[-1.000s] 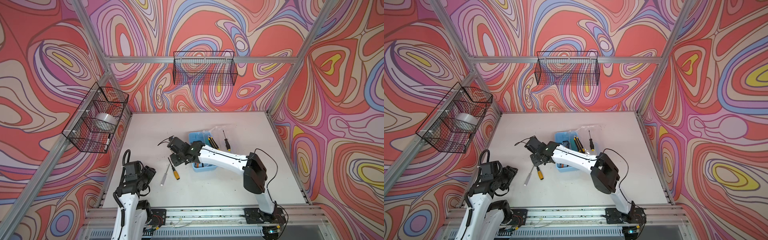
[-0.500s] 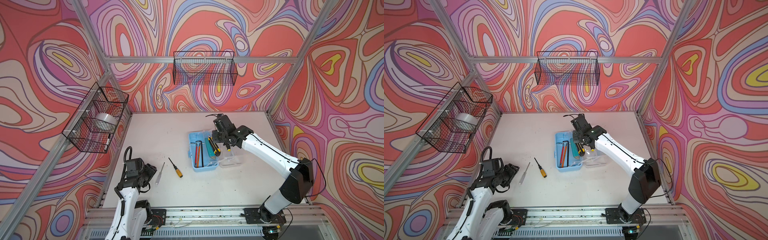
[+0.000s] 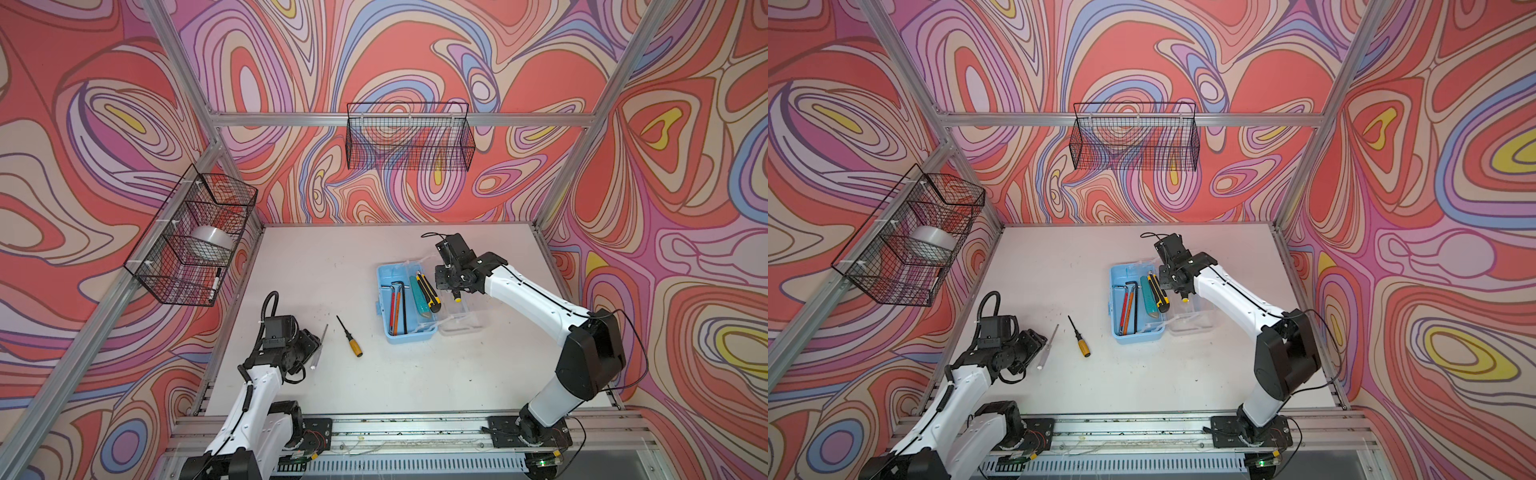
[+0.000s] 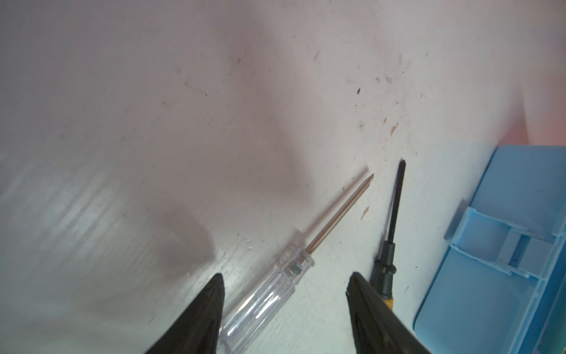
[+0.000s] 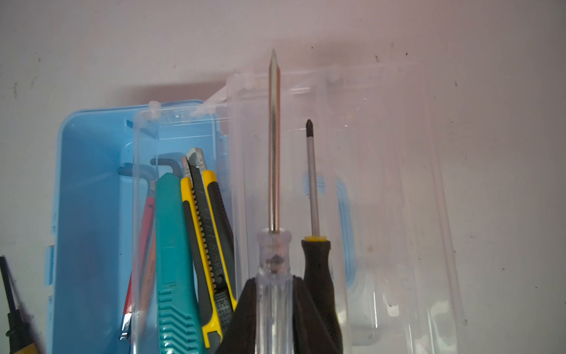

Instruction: Pack the tool kit

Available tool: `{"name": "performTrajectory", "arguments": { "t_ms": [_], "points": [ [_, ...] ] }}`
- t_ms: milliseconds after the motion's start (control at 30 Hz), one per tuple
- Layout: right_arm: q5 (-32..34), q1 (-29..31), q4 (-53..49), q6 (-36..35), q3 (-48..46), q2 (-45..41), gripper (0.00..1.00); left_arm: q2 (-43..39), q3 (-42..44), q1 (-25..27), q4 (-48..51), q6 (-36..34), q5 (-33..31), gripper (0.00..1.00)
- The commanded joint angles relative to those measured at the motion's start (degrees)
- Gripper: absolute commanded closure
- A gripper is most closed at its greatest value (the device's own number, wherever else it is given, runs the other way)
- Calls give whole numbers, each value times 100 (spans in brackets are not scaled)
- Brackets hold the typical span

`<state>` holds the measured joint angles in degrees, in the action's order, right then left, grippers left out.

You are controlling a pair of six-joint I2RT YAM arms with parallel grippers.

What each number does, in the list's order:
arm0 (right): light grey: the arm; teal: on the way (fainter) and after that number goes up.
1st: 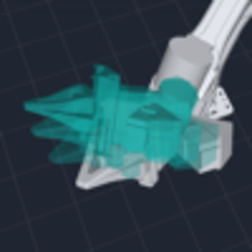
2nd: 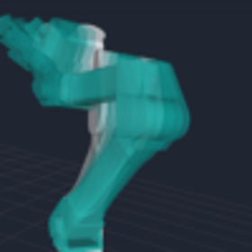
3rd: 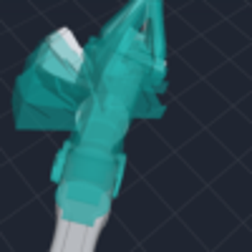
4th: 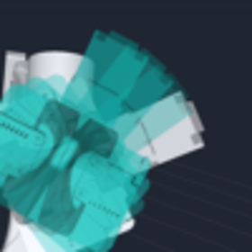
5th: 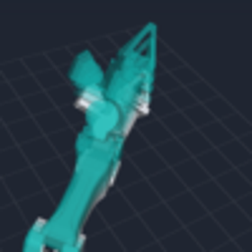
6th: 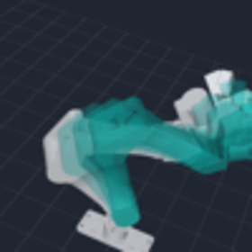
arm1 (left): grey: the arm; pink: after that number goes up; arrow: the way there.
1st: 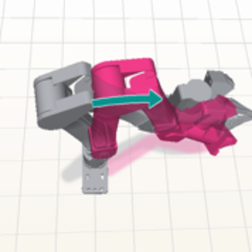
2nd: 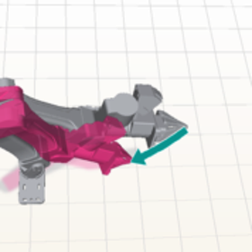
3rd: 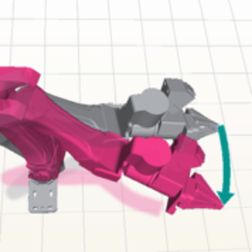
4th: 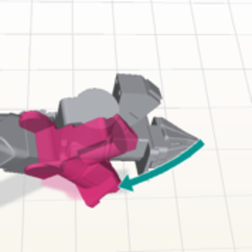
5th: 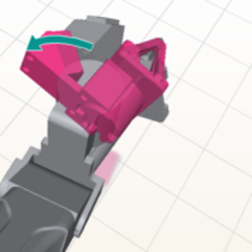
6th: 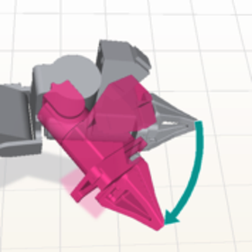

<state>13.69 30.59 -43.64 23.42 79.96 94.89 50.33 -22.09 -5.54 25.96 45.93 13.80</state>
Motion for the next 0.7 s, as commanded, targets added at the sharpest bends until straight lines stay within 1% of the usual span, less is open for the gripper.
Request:
{"name": "performTrajectory", "arguments": {
  "t_ms": [0,67,367,467,567,667],
  "points": [
    [-58,-53,-30,-79,-135,-61,100,-39,-239,36,168,-161,-177,36],
    [26,-53,-59,-61,-156,-37,100,-75,-300,36,221,-172,-163,35],
    [14,-53,-52,-18,-275,-106,99,71,-533,88,386,-321,-176,35],
    [-41,-53,-49,-16,-314,-118,94,90,-560,130,366,-322,-172,35],
    [-123,-53,-73,-9,-307,-105,91,131,-576,158,349,-313,-160,35],
    [-113,-50,-99,-4,-273,-148,81,161,-586,193,332,-297,-159,35]
  ]
}}
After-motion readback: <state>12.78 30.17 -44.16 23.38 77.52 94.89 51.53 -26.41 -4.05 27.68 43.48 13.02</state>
